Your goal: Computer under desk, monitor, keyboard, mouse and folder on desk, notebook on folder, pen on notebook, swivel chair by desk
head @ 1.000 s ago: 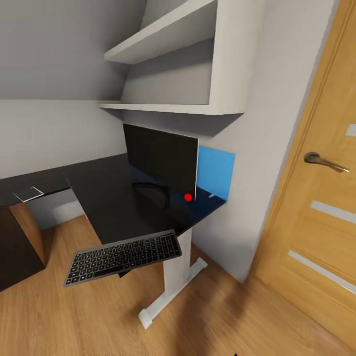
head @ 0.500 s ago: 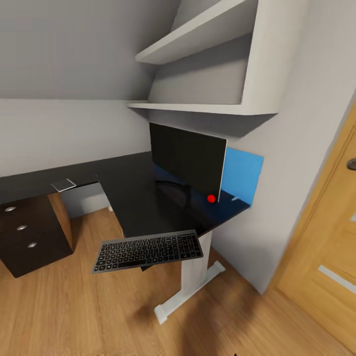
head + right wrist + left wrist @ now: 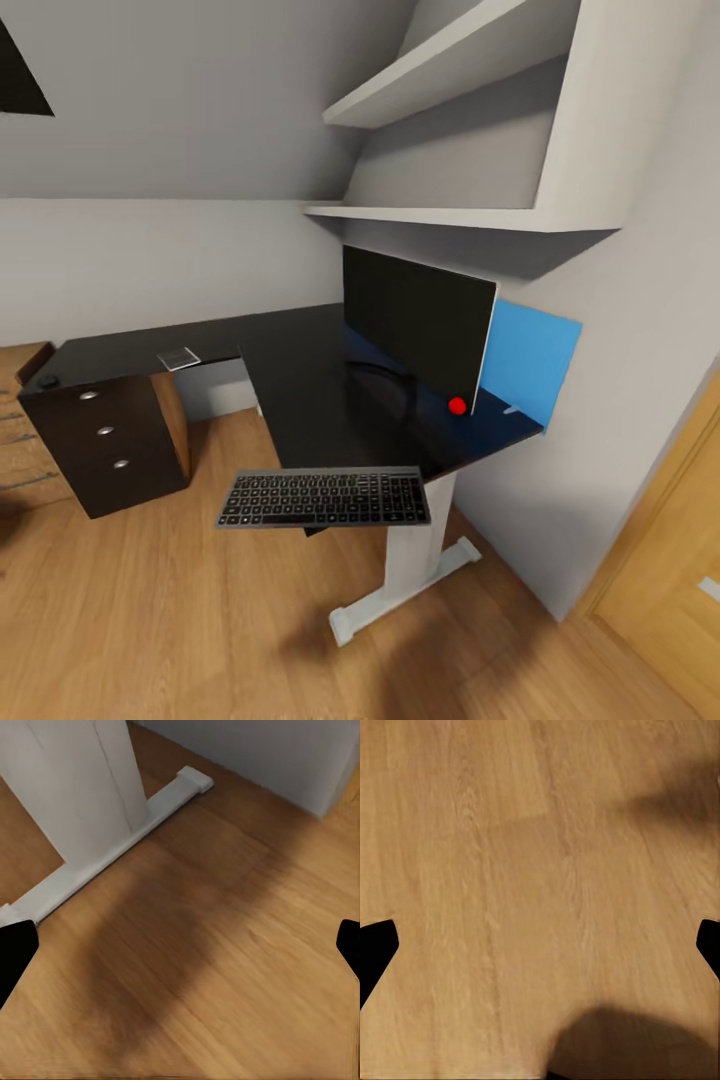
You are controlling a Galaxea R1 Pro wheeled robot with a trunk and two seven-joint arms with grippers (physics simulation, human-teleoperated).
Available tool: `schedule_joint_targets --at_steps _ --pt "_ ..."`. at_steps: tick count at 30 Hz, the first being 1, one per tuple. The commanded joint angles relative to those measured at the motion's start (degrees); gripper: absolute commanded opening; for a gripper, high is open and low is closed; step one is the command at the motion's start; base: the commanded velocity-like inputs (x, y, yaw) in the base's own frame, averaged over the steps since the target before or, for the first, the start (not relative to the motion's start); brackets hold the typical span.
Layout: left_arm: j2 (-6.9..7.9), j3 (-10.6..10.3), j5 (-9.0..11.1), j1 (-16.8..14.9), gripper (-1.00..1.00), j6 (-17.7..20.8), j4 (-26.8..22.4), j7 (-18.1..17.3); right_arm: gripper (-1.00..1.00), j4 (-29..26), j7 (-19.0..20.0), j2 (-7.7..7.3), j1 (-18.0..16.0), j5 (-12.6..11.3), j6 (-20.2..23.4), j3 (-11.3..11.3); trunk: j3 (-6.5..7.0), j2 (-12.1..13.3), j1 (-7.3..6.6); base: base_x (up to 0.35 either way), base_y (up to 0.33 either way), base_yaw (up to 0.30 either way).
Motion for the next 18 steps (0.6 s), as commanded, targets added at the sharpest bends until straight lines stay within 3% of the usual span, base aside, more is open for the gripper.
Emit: schedule_joint_targets --at_steps 1,14,18 --pt "-0.04 0.10 0.41 0.02 1.00 -0.14 -0.09 -0.03 1.00 0.01 -0.49 0.00 -0.03 0.05 -0.08 0.49 -0.07 -0.03 -0.01 -0.116 -0.215 0.288" --pt "-0.04 0.10 0.42 0.02 1.00 -0.14 -0.09 -0.03 1.00 0.16 -0.49 0.00 -0.02 0.43 -0.04 0.46 -0.36 -0.03 -0.01 -0.110 -0.174 0.286" --pt "-0.04 0.10 0.43 0.02 1.00 -0.14 -0.09 -0.03 1.00 0.18 -0.52 -0.25 -0.04 0.38 -0.04 0.25 -0.40 -0.03 -0.01 -0.014 -0.108 0.128"
